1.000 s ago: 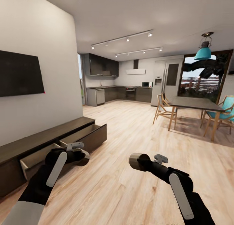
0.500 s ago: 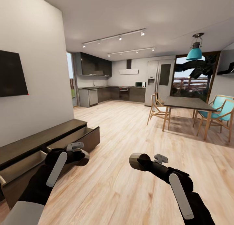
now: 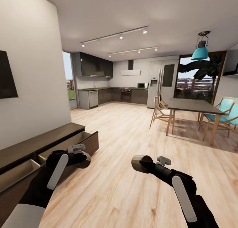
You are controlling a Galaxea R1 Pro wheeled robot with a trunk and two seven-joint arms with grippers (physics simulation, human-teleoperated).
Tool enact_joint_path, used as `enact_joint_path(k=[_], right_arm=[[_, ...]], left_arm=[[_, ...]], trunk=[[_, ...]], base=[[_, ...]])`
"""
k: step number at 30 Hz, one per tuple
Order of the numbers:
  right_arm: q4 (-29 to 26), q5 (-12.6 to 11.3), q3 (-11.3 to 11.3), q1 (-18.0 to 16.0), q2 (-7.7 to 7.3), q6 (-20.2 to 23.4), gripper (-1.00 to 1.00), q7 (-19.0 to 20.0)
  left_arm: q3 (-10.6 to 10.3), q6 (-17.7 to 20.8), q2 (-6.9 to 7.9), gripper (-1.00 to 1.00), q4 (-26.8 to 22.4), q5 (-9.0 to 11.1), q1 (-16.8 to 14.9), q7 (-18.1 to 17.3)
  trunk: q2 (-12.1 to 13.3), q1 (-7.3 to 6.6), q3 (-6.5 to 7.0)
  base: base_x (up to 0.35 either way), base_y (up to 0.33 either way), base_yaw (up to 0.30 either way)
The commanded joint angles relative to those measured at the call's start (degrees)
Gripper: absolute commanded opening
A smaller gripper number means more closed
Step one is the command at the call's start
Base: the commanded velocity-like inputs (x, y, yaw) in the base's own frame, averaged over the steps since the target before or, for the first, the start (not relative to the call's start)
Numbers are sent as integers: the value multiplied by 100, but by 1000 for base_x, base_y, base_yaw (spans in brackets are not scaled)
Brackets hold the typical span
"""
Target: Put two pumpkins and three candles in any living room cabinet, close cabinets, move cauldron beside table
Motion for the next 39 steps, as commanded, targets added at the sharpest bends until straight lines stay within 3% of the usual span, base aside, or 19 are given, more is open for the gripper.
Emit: enact_joint_path(k=[1, 13, 39], right_arm=[[-6, -73, -8, -5, 2, 21, -100, -39], [-6, -74, -9, -5, -1, 21, -100, -39], [-6, -65, -9, -5, 1, 21, -100, -39]], left_arm=[[-14, 13, 5, -100, -7, 56, -6, 58], [-24, 13, 5, -100, -13, 56, -6, 59], [-27, 13, 5, -100, -6, 49, -6, 59]], trunk=[[-3, 2, -7], [-3, 2, -7], [-3, 2, -7]], base=[[314, -140, 0], [297, -171, 43], [267, -208, 275]])
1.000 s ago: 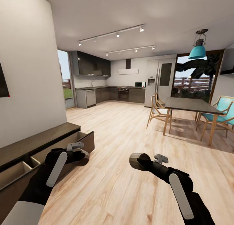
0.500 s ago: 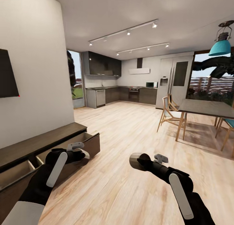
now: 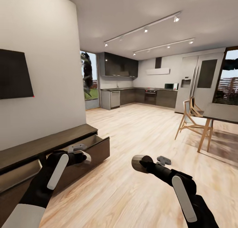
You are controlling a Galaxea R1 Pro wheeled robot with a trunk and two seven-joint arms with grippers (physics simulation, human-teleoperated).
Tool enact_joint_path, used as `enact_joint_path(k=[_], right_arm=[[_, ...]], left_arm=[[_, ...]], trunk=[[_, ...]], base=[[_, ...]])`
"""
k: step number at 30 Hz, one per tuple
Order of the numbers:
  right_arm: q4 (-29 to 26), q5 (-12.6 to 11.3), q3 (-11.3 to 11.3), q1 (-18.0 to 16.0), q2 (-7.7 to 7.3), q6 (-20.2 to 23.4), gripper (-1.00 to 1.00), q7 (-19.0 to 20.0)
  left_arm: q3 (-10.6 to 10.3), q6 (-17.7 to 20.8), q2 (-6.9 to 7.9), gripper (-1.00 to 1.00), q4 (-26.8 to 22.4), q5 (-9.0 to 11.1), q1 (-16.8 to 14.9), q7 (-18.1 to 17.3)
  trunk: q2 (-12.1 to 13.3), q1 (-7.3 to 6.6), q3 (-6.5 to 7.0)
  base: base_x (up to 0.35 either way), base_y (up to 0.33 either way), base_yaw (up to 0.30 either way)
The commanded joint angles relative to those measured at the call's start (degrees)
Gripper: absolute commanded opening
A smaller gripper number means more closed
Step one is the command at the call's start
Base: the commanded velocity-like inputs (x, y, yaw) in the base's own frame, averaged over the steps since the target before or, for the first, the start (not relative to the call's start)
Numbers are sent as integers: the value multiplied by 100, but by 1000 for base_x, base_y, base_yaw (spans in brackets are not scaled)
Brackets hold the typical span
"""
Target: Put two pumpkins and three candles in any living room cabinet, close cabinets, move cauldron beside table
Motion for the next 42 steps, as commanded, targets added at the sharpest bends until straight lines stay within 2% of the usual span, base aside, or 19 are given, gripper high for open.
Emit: enact_joint_path(k=[1, 42], right_arm=[[-8, -72, -6, -3, 2, 21, -100, -39], [1, -32, 6, -3, 10, 30, -100, -79]], left_arm=[[-13, 12, 4, -100, -3, 56, -6, 58], [-13, 12, 4, -100, -2, 63, -6, 64]], trunk=[[-3, 2, -7], [-3, 2, -7]], base=[[257, -222, 286], [254, -225, 287]])
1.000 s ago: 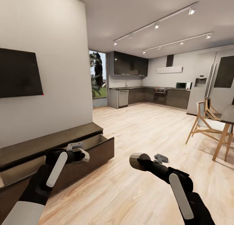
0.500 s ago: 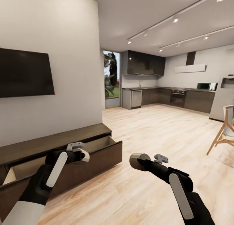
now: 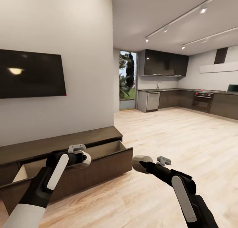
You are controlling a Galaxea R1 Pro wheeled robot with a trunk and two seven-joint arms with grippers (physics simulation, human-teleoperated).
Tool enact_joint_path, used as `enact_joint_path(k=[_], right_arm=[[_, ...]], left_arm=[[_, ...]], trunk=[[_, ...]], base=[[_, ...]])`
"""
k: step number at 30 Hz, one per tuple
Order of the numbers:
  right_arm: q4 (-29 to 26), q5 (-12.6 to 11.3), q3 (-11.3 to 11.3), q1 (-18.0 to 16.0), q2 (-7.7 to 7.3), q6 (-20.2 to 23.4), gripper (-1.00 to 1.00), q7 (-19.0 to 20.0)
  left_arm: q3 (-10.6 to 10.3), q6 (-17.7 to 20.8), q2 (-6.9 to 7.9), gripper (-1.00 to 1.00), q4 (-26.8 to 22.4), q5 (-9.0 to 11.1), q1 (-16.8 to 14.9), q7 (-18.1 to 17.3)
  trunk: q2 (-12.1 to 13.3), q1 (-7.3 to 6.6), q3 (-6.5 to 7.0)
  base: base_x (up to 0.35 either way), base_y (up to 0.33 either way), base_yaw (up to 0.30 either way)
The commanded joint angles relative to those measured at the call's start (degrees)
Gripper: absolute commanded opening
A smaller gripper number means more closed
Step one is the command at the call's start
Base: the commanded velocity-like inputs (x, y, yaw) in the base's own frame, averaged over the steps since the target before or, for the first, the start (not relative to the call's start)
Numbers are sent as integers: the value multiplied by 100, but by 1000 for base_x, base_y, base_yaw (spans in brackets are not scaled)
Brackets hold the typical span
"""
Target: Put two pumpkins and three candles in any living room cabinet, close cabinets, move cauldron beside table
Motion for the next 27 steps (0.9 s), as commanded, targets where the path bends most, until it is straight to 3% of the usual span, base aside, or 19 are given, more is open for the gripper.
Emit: enact_joint_path(k=[1, 27], right_arm=[[-8, -73, -4, -3, 2, 20, -100, -44], [17, -62, 1, -3, -6, 28, -100, -64]], left_arm=[[-13, 12, 4, -100, -3, 57, -6, 57], [-12, 12, 3, -100, -11, 57, -6, 53]], trunk=[[-3, 2, -7], [-3, 2, -7]], base=[[249, -229, 288], [225, -236, 288]])
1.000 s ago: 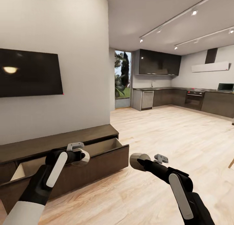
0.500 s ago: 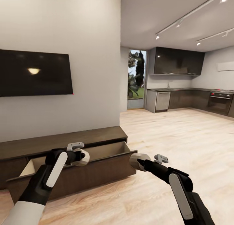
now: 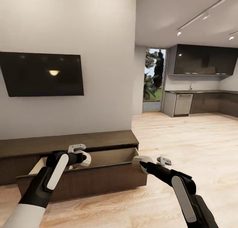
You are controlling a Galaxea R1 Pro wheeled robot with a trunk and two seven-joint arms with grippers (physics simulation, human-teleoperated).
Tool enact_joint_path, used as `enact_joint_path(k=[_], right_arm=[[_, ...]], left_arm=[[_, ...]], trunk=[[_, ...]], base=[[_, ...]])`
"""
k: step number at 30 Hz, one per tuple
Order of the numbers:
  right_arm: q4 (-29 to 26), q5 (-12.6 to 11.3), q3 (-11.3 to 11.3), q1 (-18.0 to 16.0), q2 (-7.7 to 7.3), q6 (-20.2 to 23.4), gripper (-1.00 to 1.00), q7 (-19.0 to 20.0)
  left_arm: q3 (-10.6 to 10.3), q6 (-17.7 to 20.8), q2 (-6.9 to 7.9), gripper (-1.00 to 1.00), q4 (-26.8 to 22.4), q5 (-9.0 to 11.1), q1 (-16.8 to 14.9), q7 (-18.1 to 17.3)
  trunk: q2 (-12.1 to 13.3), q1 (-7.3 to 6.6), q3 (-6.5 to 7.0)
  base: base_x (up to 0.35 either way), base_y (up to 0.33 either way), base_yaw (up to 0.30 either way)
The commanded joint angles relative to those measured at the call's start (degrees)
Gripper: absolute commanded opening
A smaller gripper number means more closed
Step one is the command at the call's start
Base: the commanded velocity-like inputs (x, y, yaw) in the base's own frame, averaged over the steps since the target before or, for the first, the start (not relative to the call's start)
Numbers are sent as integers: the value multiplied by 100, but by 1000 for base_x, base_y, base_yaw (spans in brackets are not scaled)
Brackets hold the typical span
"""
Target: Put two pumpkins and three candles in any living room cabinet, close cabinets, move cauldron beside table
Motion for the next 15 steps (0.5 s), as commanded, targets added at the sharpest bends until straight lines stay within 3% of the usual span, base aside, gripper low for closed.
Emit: enact_joint_path(k=[1, 8, 15], right_arm=[[-1, -77, -5, -3, 2, 19, -100, -45], [11, -77, 1, -3, 2, 16, -100, -40], [11, -69, 45, 53, 4, 14, -100, -18]], left_arm=[[-14, 13, 2, -100, -3, 56, -6, 57], [-14, 13, 3, -100, -2, 56, -6, 58], [-14, 13, 3, -100, 0, 56, -6, 60]], trunk=[[-3, 1, -7], [-3, 1, -7], [-3, 1, -7]], base=[[184, -237, 288], [179, -237, 251], [168, -233, 44]])
